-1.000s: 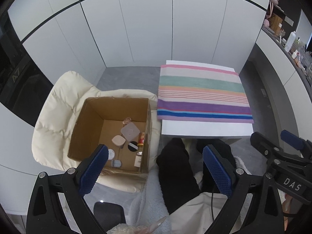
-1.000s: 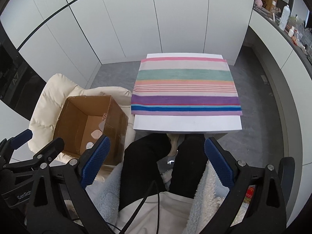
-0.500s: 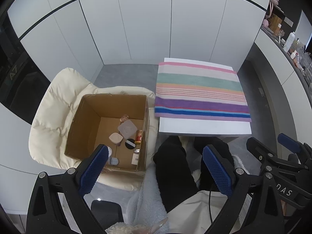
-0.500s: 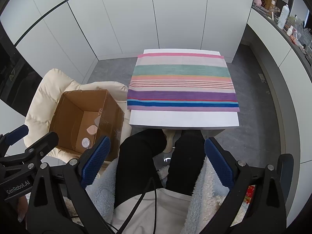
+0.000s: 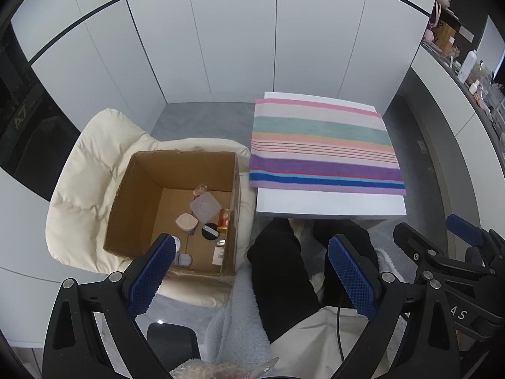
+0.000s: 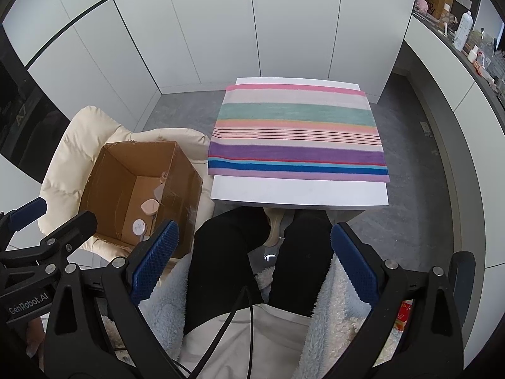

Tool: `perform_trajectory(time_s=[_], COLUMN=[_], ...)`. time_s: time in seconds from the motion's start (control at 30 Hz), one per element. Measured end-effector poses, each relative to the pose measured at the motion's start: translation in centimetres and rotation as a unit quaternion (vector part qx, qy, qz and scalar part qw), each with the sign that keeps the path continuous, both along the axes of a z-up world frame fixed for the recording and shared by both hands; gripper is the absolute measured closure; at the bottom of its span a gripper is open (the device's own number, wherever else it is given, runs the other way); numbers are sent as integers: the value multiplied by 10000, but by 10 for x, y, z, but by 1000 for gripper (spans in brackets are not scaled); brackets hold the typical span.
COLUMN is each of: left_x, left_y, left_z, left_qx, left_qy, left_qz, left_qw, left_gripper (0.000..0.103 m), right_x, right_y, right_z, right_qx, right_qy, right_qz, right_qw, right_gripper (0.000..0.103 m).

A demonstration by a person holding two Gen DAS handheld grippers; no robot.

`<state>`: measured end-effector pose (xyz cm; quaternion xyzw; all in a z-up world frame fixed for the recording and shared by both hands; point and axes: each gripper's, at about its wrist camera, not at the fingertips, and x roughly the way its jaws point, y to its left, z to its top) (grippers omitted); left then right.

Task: Organize objects

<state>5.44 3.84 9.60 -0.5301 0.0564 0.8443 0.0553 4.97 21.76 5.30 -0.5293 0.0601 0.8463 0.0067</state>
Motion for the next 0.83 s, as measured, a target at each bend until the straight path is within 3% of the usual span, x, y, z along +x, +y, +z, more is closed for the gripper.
perform_trajectory(time_s=[0.83], left_x=[1], left_y=[2], left_z=[-2], left_qx=[-19], left_qy=[-11], left_qz=[-19], left_qw=[10000], left_gripper=[5], right_x=[2], right_y=[0], right_z=[-3], right_qx=[-9], right_qy=[-33], right_qz=[50], right_qw=[10000], right_gripper=[4])
